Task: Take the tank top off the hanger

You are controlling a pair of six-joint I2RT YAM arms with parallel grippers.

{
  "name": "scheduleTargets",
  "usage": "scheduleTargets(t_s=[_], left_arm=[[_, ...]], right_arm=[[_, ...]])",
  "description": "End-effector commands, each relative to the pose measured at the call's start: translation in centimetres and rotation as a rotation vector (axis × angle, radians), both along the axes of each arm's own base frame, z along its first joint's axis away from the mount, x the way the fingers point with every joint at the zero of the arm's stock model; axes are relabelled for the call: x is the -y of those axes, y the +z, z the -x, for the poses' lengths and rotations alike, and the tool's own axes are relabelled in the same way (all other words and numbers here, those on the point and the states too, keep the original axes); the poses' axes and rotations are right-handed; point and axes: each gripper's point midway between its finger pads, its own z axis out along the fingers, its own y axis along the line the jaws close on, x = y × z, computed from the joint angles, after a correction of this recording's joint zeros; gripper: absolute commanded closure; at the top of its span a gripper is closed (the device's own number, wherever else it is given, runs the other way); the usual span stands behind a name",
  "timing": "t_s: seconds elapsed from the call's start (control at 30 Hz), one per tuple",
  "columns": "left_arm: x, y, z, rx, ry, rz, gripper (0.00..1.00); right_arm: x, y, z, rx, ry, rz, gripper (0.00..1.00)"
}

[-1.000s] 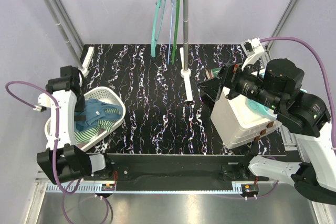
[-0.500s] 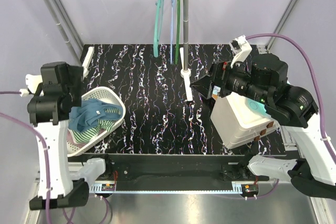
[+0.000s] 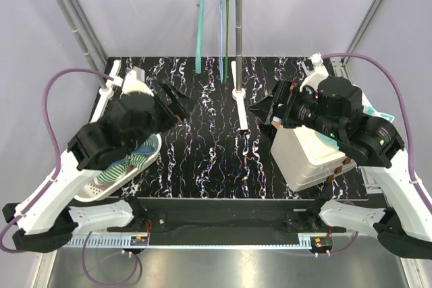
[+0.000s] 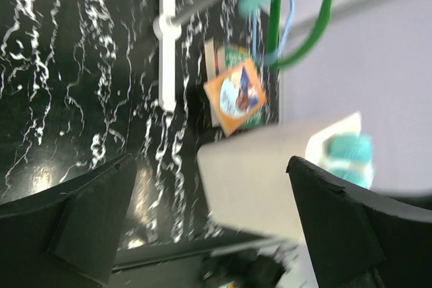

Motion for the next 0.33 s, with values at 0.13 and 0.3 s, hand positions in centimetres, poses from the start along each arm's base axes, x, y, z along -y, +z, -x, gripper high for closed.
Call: scheduleTargets(t_s=[0.13, 0.3], left_arm=[[1.6, -4.4, 4.6, 0.032, -0.185, -0.057, 0.01], [3.6, -4.0, 7.0, 0.112, -0.388, 0.009, 0.01]], right_arm=[[0.0, -3.3, -0.3, -0.181, -0.117, -0.063, 0.00], [-3.5, -2.6, 1.2, -0.152, 0.115, -0.109, 0.00]])
